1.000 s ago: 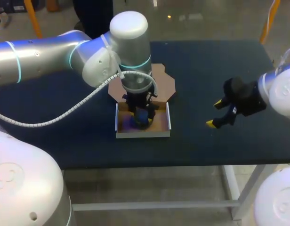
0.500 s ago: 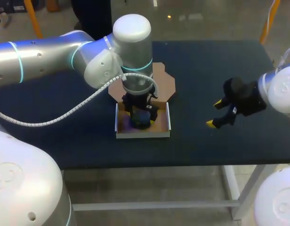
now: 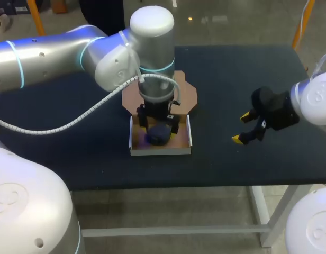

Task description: Assemble the packaging by folding the flat box into shape, placing the metal phone stand inside, and closing the box properly

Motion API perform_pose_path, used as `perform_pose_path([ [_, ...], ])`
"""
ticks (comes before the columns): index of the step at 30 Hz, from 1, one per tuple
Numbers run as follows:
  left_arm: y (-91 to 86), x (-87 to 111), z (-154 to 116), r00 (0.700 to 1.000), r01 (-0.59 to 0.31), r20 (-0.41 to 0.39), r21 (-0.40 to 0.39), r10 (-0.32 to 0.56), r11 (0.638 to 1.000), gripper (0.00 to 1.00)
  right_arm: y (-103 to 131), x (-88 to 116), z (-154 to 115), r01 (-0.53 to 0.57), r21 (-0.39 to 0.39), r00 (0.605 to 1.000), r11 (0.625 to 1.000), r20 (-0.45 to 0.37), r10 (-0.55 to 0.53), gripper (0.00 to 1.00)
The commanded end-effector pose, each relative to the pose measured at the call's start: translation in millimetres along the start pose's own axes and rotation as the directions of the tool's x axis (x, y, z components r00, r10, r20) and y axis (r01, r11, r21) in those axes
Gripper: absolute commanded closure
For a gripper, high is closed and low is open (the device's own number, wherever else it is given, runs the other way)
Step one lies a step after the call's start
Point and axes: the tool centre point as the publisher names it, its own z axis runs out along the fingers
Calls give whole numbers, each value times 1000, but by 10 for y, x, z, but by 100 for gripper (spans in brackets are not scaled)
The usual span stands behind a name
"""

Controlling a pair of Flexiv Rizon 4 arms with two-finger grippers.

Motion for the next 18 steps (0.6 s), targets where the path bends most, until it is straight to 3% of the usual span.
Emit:
perform_pose_path([
  [1,-27,-34,-28,999,26,-28,-42,-27,999,0,-11,-6,-19,1,-5,1000,1000,-6,-1,0],
  [18,-27,-34,-28,999,26,-28,-42,-27,999,0,-11,-6,-19,1,-5,1000,1000,-6,-1,0],
])
